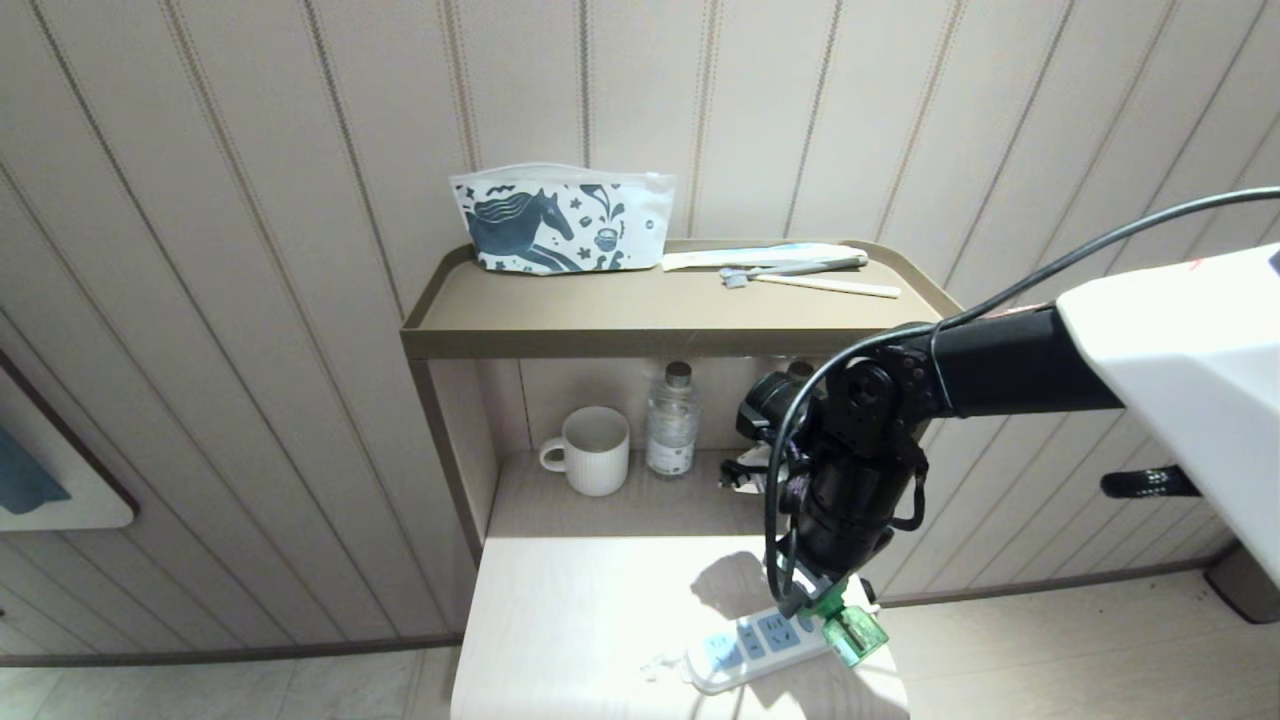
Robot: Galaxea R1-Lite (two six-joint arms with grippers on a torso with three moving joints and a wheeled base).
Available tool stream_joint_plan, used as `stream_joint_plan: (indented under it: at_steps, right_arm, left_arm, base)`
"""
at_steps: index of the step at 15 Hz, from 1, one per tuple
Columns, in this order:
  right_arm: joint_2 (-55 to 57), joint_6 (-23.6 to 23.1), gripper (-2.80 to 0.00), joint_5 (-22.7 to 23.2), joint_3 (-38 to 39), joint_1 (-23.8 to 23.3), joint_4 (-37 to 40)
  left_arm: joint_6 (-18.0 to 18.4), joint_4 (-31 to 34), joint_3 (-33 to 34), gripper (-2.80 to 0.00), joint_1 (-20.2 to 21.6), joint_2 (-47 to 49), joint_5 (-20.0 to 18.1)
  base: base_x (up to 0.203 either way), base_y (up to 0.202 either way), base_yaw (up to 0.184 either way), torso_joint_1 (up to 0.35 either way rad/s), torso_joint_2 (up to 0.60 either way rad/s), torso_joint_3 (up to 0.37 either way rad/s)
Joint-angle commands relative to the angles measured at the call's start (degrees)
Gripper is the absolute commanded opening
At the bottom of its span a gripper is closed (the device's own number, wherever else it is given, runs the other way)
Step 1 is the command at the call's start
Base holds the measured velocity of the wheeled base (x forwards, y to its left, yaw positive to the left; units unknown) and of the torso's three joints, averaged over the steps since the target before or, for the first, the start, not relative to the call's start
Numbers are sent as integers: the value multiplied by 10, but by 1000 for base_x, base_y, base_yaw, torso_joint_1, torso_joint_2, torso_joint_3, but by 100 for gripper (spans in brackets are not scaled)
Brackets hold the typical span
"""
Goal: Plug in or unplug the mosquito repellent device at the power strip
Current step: Insert the plug into the socket
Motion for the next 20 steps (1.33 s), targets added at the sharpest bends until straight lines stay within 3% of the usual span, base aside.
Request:
stream_joint_plan:
  at_steps: [1, 20]
  right_arm:
    - [11, -18, -280, 0, -1, 1, 2]
    - [67, -17, -280, 18, -70, 65, 10]
  left_arm:
    - [0, 0, 0, -280, 0, 0, 0]
    - [0, 0, 0, -280, 0, 0, 0]
  base:
    - [0, 0, 0, 0, 0, 0]
    - [0, 0, 0, 0, 0, 0]
